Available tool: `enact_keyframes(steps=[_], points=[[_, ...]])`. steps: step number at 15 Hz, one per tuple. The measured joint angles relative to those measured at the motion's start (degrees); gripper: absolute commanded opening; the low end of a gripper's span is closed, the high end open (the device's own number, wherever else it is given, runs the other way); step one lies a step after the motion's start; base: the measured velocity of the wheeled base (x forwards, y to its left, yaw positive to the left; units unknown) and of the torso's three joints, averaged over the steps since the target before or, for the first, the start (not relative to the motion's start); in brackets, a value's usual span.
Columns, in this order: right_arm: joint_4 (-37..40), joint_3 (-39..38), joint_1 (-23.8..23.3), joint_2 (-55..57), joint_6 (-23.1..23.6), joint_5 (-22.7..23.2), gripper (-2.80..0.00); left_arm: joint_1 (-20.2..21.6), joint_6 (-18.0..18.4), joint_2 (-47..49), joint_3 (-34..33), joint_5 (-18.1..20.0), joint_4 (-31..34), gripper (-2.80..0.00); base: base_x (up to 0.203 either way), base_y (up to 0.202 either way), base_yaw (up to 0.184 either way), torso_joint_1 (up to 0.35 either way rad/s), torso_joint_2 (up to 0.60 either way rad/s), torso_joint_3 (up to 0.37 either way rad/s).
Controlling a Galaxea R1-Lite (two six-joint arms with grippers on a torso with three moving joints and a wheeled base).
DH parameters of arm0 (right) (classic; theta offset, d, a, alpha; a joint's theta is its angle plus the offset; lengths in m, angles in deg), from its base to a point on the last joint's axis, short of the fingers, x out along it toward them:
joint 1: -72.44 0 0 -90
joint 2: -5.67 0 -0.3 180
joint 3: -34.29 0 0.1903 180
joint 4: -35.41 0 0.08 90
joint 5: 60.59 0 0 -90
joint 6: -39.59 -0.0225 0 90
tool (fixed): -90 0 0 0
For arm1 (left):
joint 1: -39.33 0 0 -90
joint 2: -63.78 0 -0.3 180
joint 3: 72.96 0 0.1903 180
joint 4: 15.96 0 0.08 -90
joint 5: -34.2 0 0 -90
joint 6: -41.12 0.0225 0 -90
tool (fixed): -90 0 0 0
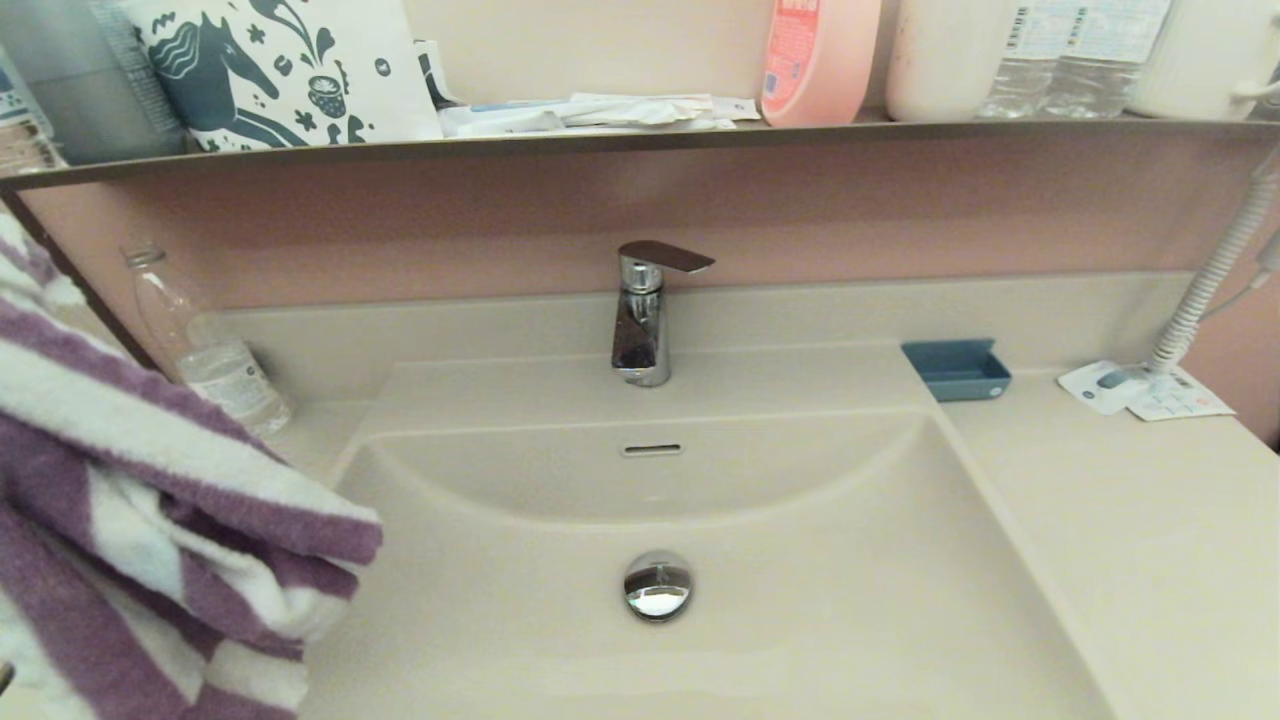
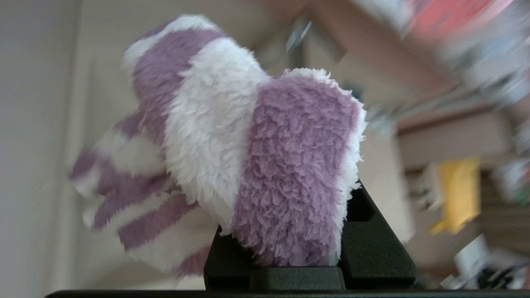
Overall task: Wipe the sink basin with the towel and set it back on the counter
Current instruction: Pick up the cloth, then wipe the sink
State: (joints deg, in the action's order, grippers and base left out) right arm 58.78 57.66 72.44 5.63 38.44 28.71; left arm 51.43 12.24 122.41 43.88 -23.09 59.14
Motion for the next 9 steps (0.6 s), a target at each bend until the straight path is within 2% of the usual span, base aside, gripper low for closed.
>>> enact_keyframes(steps=[1,4,7,8,9], points=[[0.0,0.0,0.0,0.0,0.0,0.0,-2.80,-0.2,-2.7,-0.1,0.4,0.1,-2.8,-2.80,0.000,0.000,0.000,0.000,0.00,0.000],[0.0,0.0,0.0,0.0,0.0,0.0,-2.80,-4.7,-5.2,-0.2,-2.0,0.1,-3.3,-2.80,0.000,0.000,0.000,0.000,0.00,0.000],[0.0,0.0,0.0,0.0,0.0,0.0,-2.80,-9.1,-6.5,0.2,-9.9,-0.2,-7.9,-2.80,0.000,0.000,0.000,0.000,0.00,0.000],[0.0,0.0,0.0,0.0,0.0,0.0,-2.80,-11.3,-7.6,0.5,-12.9,-0.8,-11.2,-2.80,0.000,0.000,0.000,0.000,0.00,0.000],[0.0,0.0,0.0,0.0,0.0,0.0,-2.80,-14.9,-9.3,1.2,-15.1,-3.0,-14.9,-2.80,0.000,0.000,0.000,0.000,0.00,0.000]])
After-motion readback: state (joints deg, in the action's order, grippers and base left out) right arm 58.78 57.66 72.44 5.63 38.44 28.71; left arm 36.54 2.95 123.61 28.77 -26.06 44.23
